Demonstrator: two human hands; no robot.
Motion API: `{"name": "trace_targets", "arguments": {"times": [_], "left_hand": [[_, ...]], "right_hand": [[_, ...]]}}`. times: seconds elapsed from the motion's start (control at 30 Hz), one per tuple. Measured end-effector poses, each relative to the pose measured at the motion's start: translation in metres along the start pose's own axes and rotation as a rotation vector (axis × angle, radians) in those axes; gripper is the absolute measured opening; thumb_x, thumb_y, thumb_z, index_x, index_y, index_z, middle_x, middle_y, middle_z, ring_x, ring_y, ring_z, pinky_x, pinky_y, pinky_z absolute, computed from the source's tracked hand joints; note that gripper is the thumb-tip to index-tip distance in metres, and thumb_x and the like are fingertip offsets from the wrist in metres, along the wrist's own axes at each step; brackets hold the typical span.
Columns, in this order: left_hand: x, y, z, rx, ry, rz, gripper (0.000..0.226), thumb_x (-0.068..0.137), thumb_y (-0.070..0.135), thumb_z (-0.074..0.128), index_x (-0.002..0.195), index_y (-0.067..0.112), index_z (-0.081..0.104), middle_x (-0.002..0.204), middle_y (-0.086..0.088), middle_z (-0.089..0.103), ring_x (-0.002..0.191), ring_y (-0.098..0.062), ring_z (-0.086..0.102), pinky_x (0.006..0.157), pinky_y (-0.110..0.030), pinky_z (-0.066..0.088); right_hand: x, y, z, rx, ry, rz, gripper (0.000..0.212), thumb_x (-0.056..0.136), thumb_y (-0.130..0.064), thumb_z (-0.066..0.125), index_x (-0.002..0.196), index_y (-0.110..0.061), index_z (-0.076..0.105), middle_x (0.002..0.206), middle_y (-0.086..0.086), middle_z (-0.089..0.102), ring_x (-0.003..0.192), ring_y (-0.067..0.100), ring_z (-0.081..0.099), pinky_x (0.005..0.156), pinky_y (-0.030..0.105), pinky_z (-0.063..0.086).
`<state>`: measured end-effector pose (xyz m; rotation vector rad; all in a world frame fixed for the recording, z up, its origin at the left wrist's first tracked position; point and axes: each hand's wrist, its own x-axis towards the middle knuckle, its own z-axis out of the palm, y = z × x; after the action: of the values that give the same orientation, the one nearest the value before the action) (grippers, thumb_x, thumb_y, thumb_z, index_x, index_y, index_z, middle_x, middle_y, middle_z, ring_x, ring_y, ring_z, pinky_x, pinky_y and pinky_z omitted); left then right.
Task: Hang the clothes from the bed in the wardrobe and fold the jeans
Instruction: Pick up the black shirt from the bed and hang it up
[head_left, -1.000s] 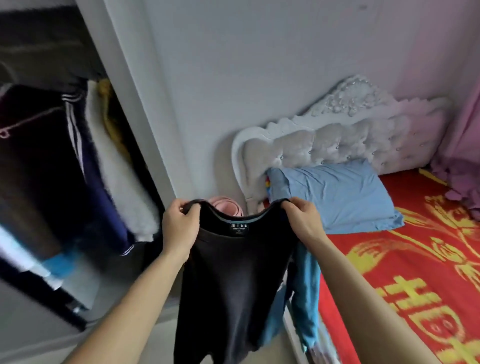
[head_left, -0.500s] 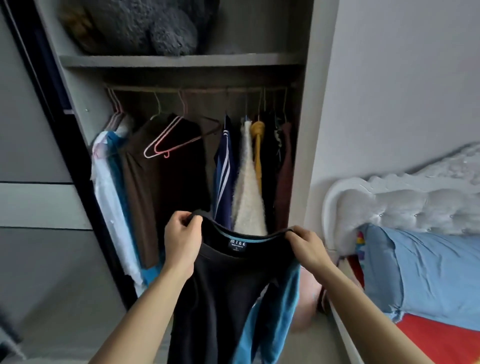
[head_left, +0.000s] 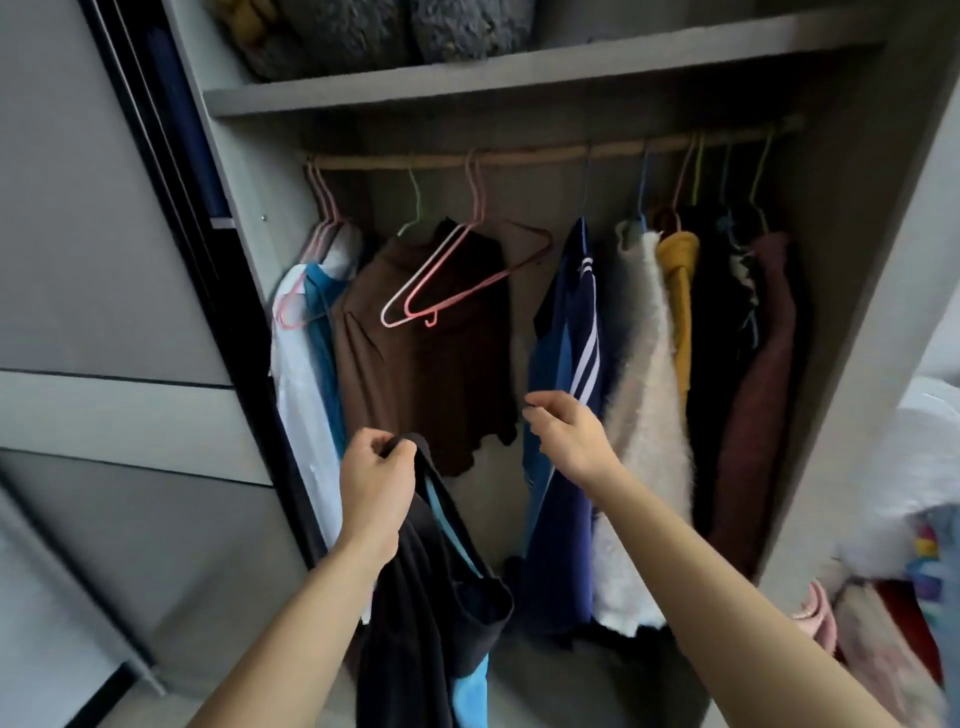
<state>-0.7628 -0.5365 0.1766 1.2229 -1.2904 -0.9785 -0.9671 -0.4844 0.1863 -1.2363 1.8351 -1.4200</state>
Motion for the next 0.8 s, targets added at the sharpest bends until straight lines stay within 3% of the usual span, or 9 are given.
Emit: {"name": "trace_targets", "arguments": {"times": [0.17,0.27,0.47,0.63,0.73,0.8], "left_hand": [[0.079,0.005,0.007,0.092,-0.005,0.045,0.008,0.084,0.015,0.059,0.077,0.019,0.057,0.059,0.013,0.050,0.046,0.001,0.043,0.047,-0.015,0.038],[0.117,0.009,0.009,0.084,0.005,0.085,0.011,0.082,0.012,0.060,0.074,0.020,0.058,0.052,0.016,0.052,0.045,0.001,0.044,0.044,-0.011,0.037],[0.172,0.005,0.010,0.031,-0.032,0.121,0.005,0.072,0.022,0.060,0.073,0.027,0.059,0.056,0.013,0.057,0.048,0.000,0.048,0.047,-0.013,0.041],[0.215,-0.003,0.021,-0.028,-0.134,0.148,0.005,0.069,0.023,0.059,0.072,0.028,0.060,0.053,0.013,0.056,0.045,0.001,0.046,0.044,-0.013,0.039],[0.233,-0.007,0.024,-0.054,-0.208,0.146,0.005,0.071,0.023,0.060,0.073,0.028,0.061,0.056,0.013,0.060,0.046,0.002,0.050,0.044,-0.011,0.040],[0.244,-0.008,0.022,-0.082,-0.248,0.163,0.005,0.074,0.018,0.062,0.073,0.023,0.062,0.057,0.013,0.061,0.049,0.002,0.052,0.045,-0.010,0.040]], "right_hand": [[0.105,-0.052,0.046,0.109,-0.032,-0.077,0.056,0.097,-0.041,0.056,0.146,-0.019,0.044,0.120,-0.002,0.064,0.116,0.019,0.059,0.106,0.040,0.046],[0.162,-0.088,0.073,0.105,0.028,-0.138,0.067,0.094,-0.050,0.057,0.150,-0.016,0.039,0.138,0.004,0.054,0.127,0.022,0.052,0.107,0.033,0.040],[0.230,-0.124,0.119,-0.004,0.121,-0.115,0.086,0.091,-0.066,0.051,0.151,-0.008,0.033,0.147,0.015,0.045,0.135,0.032,0.045,0.110,0.042,0.036],[0.252,-0.120,0.127,-0.154,0.208,-0.104,0.065,0.098,-0.040,0.054,0.149,-0.005,0.032,0.130,0.012,0.061,0.123,0.030,0.056,0.101,0.041,0.047],[0.257,-0.125,0.131,-0.037,0.236,-0.024,0.080,0.096,-0.061,0.045,0.153,-0.006,0.031,0.147,0.014,0.049,0.135,0.031,0.046,0.108,0.039,0.038],[0.261,-0.134,0.136,0.061,0.262,0.054,0.088,0.089,-0.071,0.046,0.149,-0.007,0.040,0.146,0.011,0.050,0.134,0.031,0.047,0.103,0.037,0.038]]}}
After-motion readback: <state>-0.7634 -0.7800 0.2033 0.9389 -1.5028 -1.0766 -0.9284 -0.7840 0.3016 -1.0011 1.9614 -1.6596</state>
